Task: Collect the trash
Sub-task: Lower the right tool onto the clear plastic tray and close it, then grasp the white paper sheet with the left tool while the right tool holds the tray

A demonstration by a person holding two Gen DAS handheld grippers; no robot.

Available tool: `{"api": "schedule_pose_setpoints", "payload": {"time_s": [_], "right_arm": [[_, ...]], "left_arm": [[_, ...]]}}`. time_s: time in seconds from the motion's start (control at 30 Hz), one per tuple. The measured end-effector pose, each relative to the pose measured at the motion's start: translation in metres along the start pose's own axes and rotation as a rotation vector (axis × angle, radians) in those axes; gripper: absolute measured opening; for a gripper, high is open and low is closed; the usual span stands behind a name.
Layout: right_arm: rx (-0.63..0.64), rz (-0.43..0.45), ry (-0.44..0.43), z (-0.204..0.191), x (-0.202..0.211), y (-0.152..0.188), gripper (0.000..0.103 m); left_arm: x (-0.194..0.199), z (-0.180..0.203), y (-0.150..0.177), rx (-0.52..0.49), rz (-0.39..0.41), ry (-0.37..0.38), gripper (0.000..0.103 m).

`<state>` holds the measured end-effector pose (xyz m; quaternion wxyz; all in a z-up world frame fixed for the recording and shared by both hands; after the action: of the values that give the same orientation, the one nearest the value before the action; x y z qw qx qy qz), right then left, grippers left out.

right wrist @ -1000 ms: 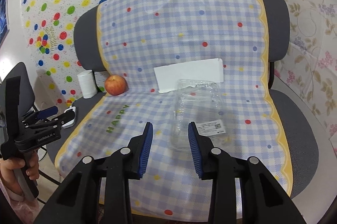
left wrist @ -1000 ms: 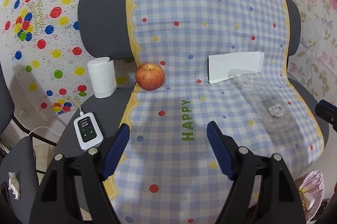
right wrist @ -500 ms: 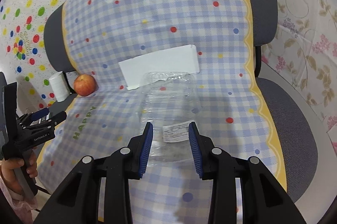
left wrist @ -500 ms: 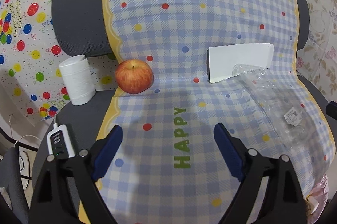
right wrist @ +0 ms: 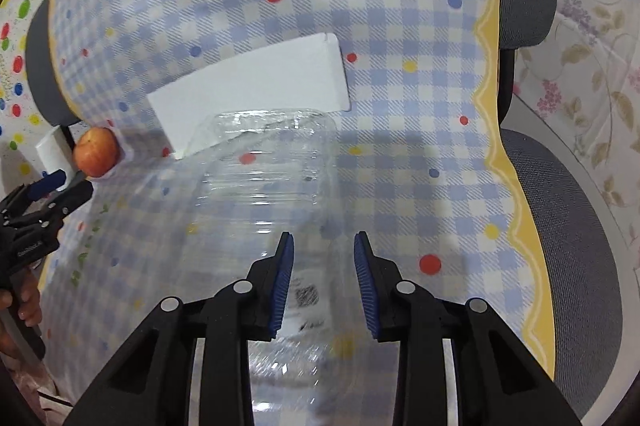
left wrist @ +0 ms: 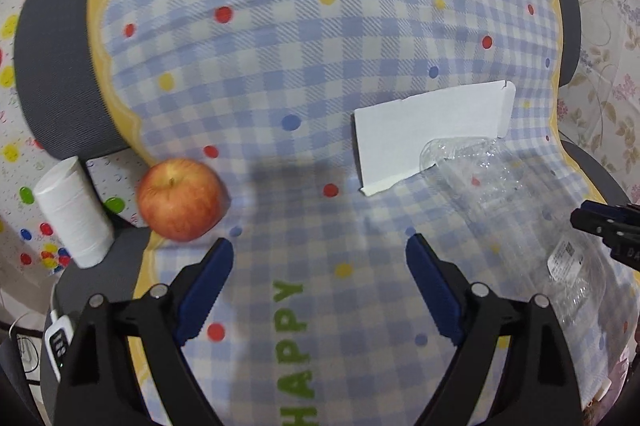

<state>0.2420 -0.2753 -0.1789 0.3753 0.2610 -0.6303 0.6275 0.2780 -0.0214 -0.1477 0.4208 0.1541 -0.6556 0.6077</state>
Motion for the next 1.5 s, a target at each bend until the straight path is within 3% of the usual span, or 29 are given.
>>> {"api": "schedule_pose_setpoints", "payload": {"time_s": [0.07,0.17,0.4,0.7,0.8,0.9,1.0,1.1,1.27,1.5], "right_arm": [[0.000,-0.032,0.006,0.002,-0.014,-0.001,0.032],[0.013,-0.060,-0.002,0.001,-0.024,0.003,0.011],[0.020,-0.006,0.008,0.015,0.008,0.016,0.008],[-0.009,0.025,0.006,0.036,0.029,0.028,0.008],[-0.015,0.025,0.003,0.039,0.029,0.029,0.008],[-0.027,0.024,-0.002,0.041,0.030,0.031,0.008],[-0.042,0.035,-0.003,0.045,0.038,0.034,0.008],[-0.077,0.069,0.020,0.054,0.052,0.035,0.007],[-0.133,0.117,0.084,0.071,0.074,0.039,0.006],[-0.151,0.146,0.125,0.085,0.103,0.054,0.006]], "left_arm": [[-0.011,0.003,-0.008,-0.019,-0.006,0.008,0.086],[-0.026,0.007,-0.020,-0.038,-0.012,0.030,0.083],[-0.063,0.016,-0.036,-0.043,-0.056,0.106,0.073],[-0.106,0.030,-0.049,-0.097,-0.117,0.059,0.069],[-0.116,0.038,-0.052,-0.131,-0.138,0.054,0.057],[-0.121,0.045,-0.052,-0.147,-0.148,0.053,0.022],[-0.110,0.054,-0.051,-0.151,-0.123,0.105,0.007],[-0.090,0.065,-0.045,-0.161,-0.091,0.150,0.003],[-0.048,0.074,-0.027,-0.111,-0.044,0.216,0.001],[0.012,0.097,0.013,-0.084,-0.013,0.239,0.000]]}}
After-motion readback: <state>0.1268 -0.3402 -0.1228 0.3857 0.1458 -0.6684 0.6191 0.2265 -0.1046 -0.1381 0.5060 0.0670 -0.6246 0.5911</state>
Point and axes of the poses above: each gripper's, at about its wrist camera, not at the fingertips, and x roughly against the way its jaws point, z to its right, y to its underside, the point moved 6 cm from there along -x, roughly the way its jaws point, and after that the axes turned 13 degrees about y, right-handed, at the moved point
